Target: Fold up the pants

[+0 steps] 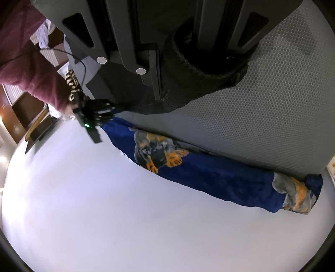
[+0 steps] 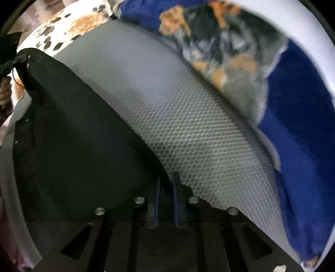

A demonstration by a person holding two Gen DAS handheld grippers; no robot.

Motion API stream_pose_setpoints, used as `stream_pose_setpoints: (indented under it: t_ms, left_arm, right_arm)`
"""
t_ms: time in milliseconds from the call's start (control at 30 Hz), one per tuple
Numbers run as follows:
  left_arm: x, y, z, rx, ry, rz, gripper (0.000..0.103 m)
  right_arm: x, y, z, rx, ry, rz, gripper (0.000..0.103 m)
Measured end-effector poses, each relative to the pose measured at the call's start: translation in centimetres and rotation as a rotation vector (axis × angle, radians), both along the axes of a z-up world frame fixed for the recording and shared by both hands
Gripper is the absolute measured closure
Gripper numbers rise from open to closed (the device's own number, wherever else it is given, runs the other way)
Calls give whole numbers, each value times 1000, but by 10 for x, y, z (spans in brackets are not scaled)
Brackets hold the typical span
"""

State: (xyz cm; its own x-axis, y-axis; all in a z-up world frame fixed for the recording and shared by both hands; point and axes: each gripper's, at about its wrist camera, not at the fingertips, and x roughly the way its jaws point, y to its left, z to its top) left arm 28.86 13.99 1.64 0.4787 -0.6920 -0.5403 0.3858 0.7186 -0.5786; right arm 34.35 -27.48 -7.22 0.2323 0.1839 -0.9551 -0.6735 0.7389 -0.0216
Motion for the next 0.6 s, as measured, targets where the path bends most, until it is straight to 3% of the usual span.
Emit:
stream_pose_setpoints:
  t_ms: [133, 300, 467, 600]
  left_arm:
    - [-12, 4, 6, 19, -6, -20, 96]
    - [-46, 6, 24, 27, -19, -87, 95]
    - [-107, 4, 24, 59, 6, -185, 93]
    - [-153, 5, 1, 102, 75, -243, 93]
  right_arm:
    - [-41, 1, 32, -53, -183, -106, 95]
    - [-126, 3, 64, -26, -284, -227, 95]
    - [-210, 2, 67, 17, -281, -318, 95]
    - [-265, 5, 39, 47, -208, -388, 95]
